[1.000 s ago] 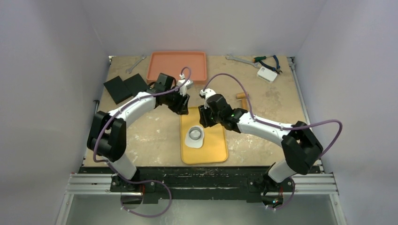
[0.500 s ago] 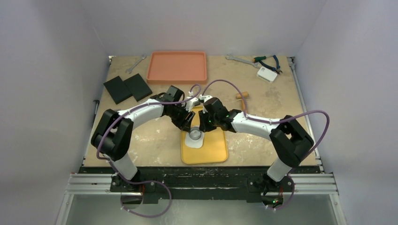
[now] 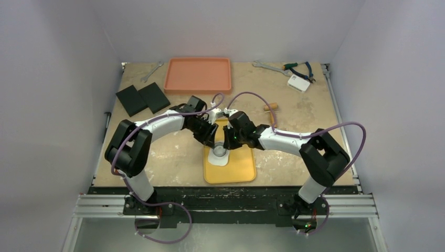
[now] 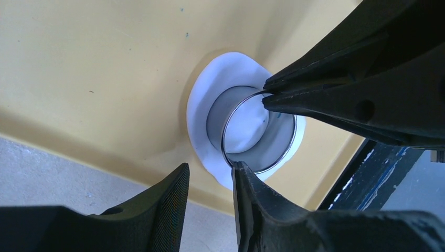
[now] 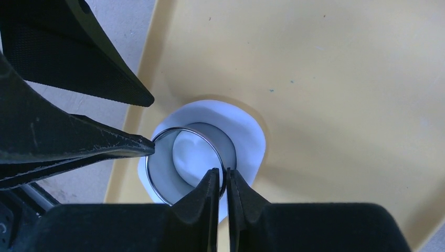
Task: Roll out the dumpling wrappers from the dough
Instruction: Press the dumpling wrapper on the work surface.
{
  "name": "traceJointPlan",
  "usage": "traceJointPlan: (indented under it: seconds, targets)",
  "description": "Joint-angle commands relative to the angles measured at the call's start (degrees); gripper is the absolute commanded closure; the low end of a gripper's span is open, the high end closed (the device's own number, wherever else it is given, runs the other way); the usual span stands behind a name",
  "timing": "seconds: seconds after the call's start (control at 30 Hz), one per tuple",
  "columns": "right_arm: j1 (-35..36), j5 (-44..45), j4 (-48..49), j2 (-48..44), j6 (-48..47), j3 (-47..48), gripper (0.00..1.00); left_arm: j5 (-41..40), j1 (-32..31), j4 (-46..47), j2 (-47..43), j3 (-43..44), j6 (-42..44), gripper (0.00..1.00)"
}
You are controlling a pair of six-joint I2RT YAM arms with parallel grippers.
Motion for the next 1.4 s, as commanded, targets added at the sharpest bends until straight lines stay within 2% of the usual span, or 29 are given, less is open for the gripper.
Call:
traceJointPlan:
  seconds: [0.0, 0.23, 0.37, 0.43, 0.7, 0.83, 1.0, 1.1, 1.23, 1.37]
  targets:
    - [0.3, -0.1, 1.1, -1.7, 1.6, -0.9, 0.88, 4.9, 0.7, 1.9, 1.0, 2.0, -2.9, 0.65]
    - [0.3, 1.2, 1.3, -2.1, 2.5, -1.0, 1.00, 8.3, 1.1, 5.1, 0.7, -0.1, -7.7, 0.65]
    - [0.3, 1.6, 0.5, -1.6, 2.4, -0.5, 1.00, 3.0, 0.4, 4.5, 1.4, -0.2, -7.4, 0.67]
    - [0.4, 2.0, 0.0, -1.5, 2.5, -0.1, 1.00, 1.9, 0.0, 4.0, 2.2, -0.4, -7.5, 0.71]
    - [0.3, 3.0, -1.1, -1.4, 4.1, -1.0, 1.00, 2.4, -0.3, 3.4, 6.4, -0.4, -8.2, 1.00]
    - [0.9, 1.8, -0.5, -2.6, 7.0, -3.7, 1.00, -0.6, -0.1, 2.1, 8.8, 2.6, -8.5, 1.00]
    - [-0.7, -3.3, 5.9, -1.0, 8.9, -7.5, 1.00, -3.1, -0.1, -1.8, 10.4, 3.6, -6.2, 1.00]
    - [-4.4, -2.4, 5.7, 0.9, 5.6, -4.9, 1.00, -2.4, -0.2, -5.8, 10.1, 3.1, -2.7, 1.00]
    - [-5.6, -0.4, 3.8, 3.0, 2.2, 0.7, 1.00, 1.3, -1.3, -11.0, 11.7, 3.3, 2.5, 1.00]
    - [-5.5, -0.8, 4.8, 3.8, 3.1, -3.4, 1.00, 2.6, -1.4, -7.6, 12.6, 4.3, 1.5, 1.00]
